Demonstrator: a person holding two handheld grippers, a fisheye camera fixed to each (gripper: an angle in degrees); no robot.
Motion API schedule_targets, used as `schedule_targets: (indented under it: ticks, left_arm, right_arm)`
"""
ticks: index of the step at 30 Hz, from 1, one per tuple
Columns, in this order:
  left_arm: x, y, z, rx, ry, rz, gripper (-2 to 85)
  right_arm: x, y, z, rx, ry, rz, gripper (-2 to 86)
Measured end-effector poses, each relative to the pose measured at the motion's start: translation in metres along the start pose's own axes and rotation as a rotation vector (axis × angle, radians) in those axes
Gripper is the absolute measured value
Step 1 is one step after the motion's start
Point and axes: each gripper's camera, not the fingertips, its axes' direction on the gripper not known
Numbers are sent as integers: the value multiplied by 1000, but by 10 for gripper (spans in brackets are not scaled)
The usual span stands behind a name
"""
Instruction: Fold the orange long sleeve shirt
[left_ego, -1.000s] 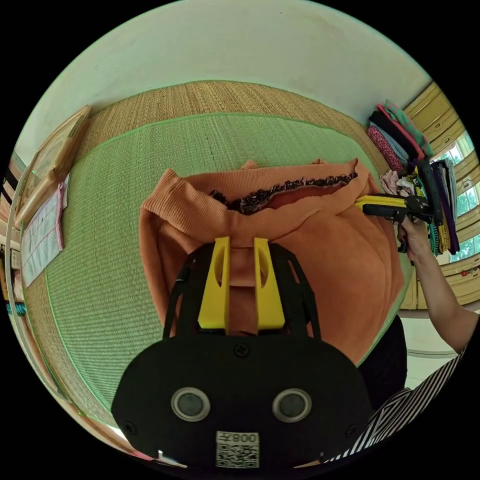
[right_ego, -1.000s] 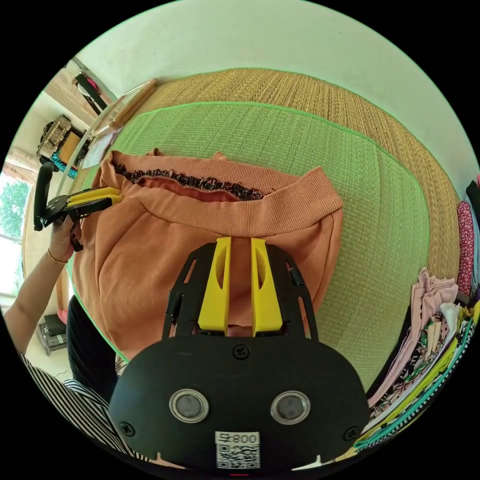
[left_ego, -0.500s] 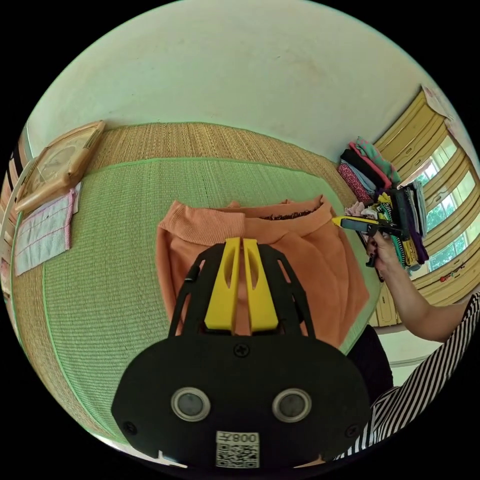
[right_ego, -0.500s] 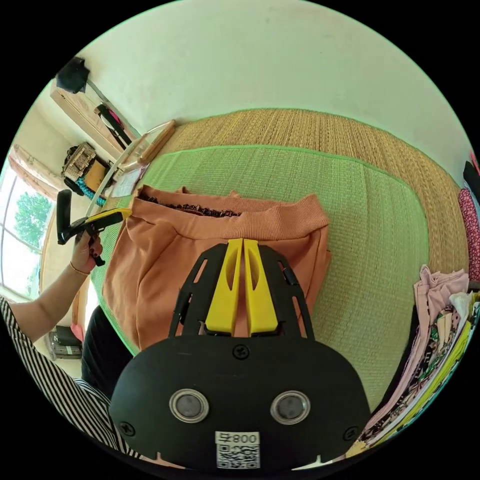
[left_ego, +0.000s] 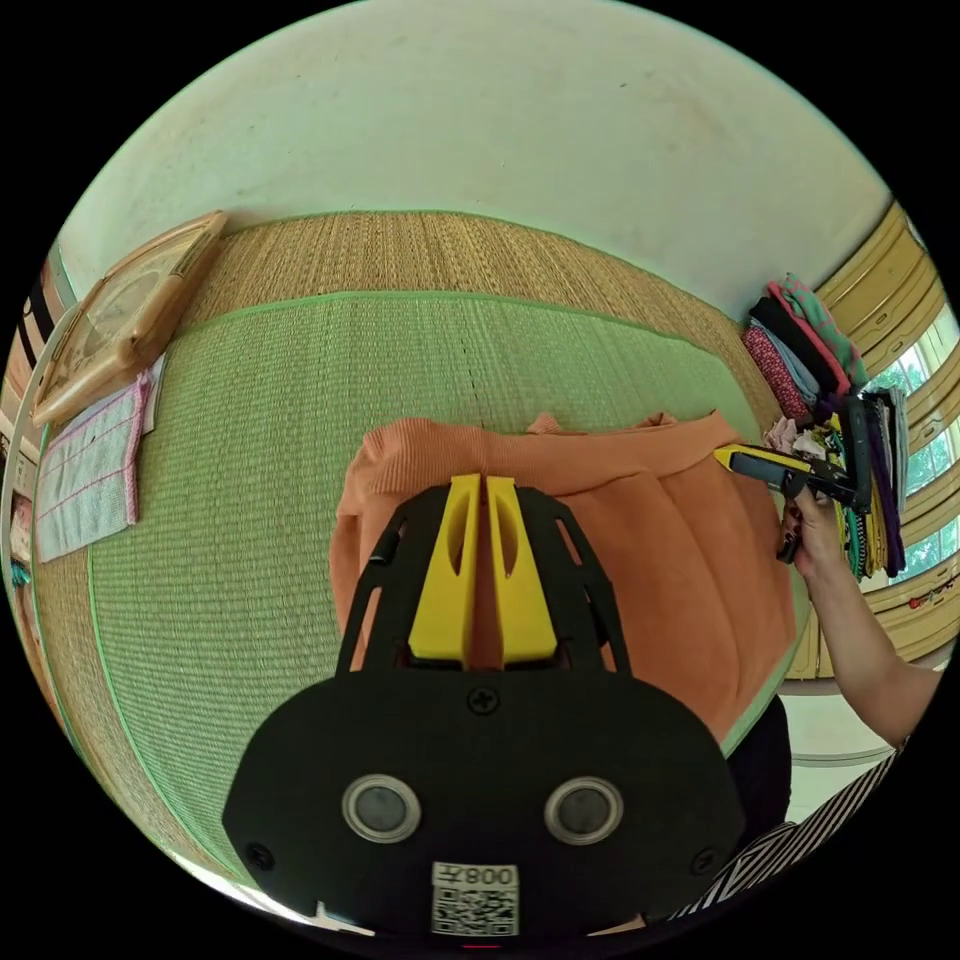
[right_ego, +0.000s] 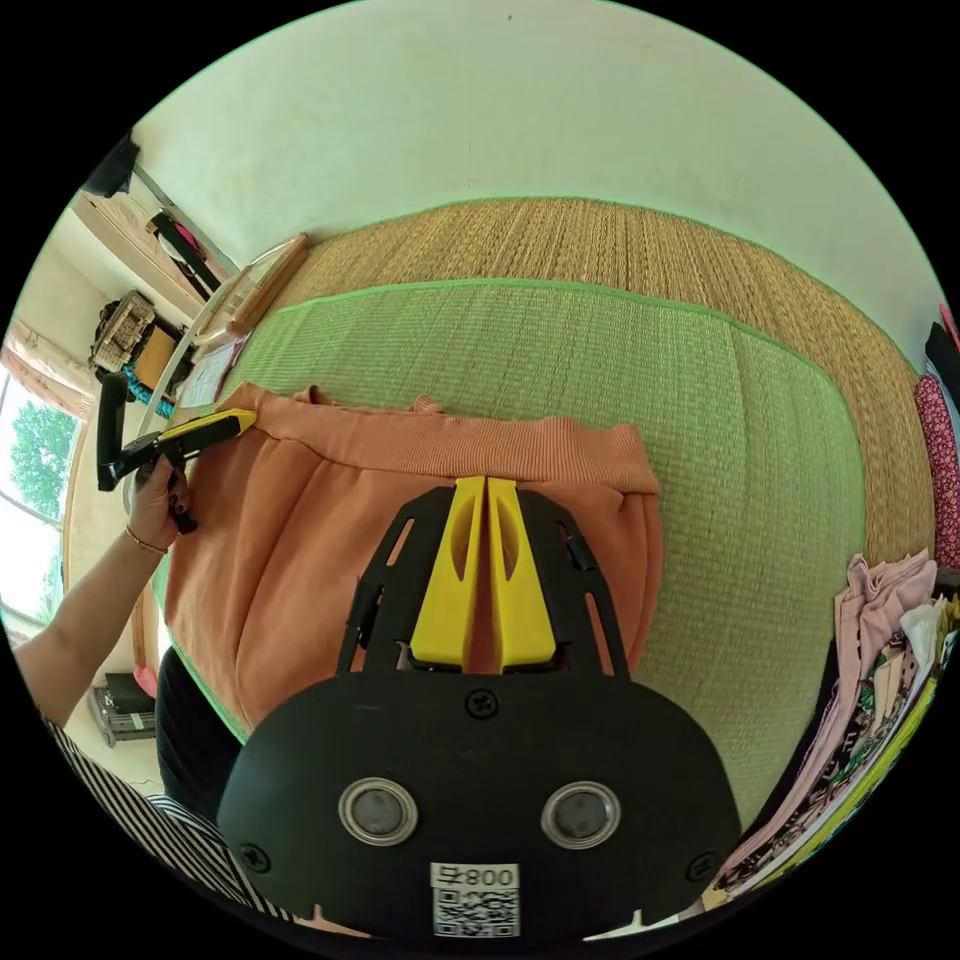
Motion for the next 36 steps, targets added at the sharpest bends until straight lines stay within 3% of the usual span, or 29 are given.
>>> schedule_targets:
  ticks: [8, 14, 21, 29, 36]
  left_arm:
    - [-20, -2, 8, 16, 69, -42, 12]
    - [-31, 10, -12, 127, 106, -49, 10]
    - [-56, 15, 21, 48, 100, -118, 3]
    - [-72, 48, 16, 115, 65, -92, 1]
    - [-99, 71, 59, 68, 105, -147, 1]
  right_arm:
    - [10, 2, -15, 22, -75, 26, 3]
    - [19, 16, -64, 151, 9, 39, 2]
    - [56, 7, -34, 40, -63, 121, 1]
    - [-11, 9, -78, 182, -67, -4, 1]
    - [-76, -40, 12, -42, 25, -164, 1]
